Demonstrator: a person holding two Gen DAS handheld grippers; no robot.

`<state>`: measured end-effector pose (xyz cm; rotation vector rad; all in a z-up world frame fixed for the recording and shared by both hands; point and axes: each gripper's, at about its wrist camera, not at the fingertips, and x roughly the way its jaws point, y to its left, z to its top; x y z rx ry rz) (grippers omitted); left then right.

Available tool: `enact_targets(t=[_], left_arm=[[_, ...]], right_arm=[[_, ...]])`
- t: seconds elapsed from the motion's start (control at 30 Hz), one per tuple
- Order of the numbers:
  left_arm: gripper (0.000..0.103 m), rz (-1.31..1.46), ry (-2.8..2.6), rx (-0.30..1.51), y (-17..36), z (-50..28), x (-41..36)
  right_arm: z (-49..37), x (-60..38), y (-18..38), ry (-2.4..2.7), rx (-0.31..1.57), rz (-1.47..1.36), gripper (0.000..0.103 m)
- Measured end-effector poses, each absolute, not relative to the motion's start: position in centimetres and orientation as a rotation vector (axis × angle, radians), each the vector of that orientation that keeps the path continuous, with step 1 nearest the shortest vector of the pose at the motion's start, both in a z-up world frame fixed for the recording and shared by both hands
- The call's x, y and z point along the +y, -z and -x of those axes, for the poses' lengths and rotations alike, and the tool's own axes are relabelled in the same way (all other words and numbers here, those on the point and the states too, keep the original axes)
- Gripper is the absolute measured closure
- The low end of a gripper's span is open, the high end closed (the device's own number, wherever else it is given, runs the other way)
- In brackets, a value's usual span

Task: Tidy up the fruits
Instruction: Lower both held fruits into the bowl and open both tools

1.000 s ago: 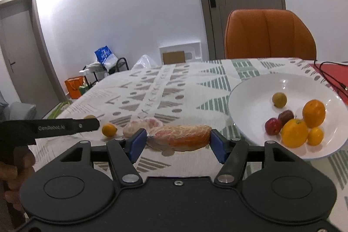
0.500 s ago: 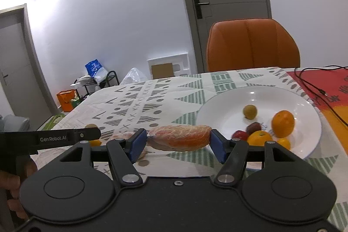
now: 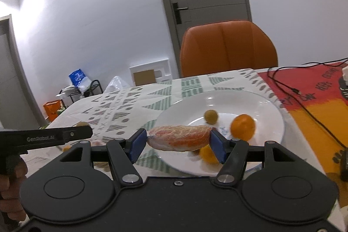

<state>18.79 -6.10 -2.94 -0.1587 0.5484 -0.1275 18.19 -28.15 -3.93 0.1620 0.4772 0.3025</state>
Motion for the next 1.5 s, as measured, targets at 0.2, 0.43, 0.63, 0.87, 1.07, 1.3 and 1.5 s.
enact_targets(t=[0.2, 0.43, 0.63, 0.87, 1.07, 1.3, 1.5], left_arm=[[0.08, 0.151, 0.148, 0.555, 3.1, -19.9, -7.6], [0.08, 0.134, 0.172, 0.568, 3.4, -21.0, -9.2], [0.08, 0.126, 0.186, 0.579, 3.7, -21.9, -10.3], [0.08, 0.109, 0.202, 0.582, 3.7, -22.8, -11.5], [0.08, 0.089, 0.218, 0.596, 4.2, -23.7, -12.4], [0.08, 0.078, 0.242, 0.595, 4.3, -24.4, -13.4], [0.076, 0.061, 0.237, 0.589, 4.2, -24.6, -13.8]], right_arm=[[-18.7, -29.5, 4.3, -0.269, 0.482, -0.16, 0.042], [-19.4, -31.4, 4.8, -0.227, 0.485, -0.186, 0.042], [-20.4, -32.7, 5.1, -0.19, 0.486, -0.202, 0.042], [-21.3, -33.6, 5.6, -0.175, 0.48, -0.22, 0.042], [-21.1, -33.9, 6.0, -0.181, 0.493, -0.236, 0.037], [-20.3, -34.6, 6.1, -0.174, 0.501, -0.25, 0.037], [-20.1, -34.5, 6.1, -0.182, 0.503, -0.246, 0.037]])
